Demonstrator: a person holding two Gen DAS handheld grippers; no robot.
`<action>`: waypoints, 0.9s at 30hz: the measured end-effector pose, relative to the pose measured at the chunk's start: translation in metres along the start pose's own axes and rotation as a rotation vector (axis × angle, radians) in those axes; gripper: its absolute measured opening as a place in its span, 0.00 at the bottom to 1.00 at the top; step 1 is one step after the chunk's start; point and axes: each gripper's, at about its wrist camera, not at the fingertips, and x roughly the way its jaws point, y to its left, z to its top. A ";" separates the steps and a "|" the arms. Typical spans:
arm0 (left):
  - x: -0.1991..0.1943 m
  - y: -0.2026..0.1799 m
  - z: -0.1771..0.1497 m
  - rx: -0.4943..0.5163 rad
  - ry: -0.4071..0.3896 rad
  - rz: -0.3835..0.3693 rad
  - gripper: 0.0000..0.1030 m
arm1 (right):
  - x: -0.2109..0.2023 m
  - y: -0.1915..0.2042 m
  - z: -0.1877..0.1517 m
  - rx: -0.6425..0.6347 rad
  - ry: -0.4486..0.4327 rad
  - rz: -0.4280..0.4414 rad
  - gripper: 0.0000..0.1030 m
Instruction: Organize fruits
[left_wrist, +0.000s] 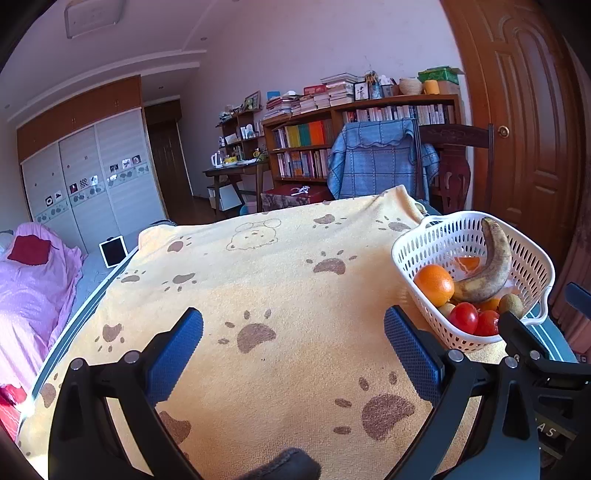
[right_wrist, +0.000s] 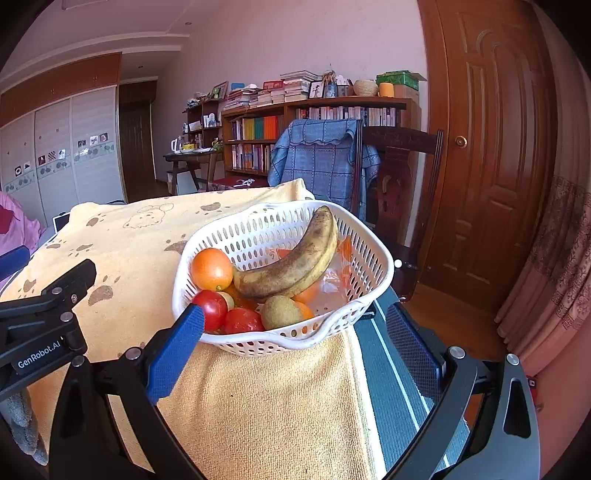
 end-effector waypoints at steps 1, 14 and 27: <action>0.000 -0.001 -0.001 0.002 0.000 0.000 0.95 | 0.000 0.000 0.000 0.001 0.001 0.000 0.97; 0.001 -0.004 -0.002 0.023 0.001 0.000 0.95 | 0.003 -0.001 0.000 0.002 0.004 0.001 0.97; -0.001 -0.008 -0.005 0.045 -0.016 0.008 0.95 | 0.009 -0.002 -0.003 0.006 0.017 0.005 0.97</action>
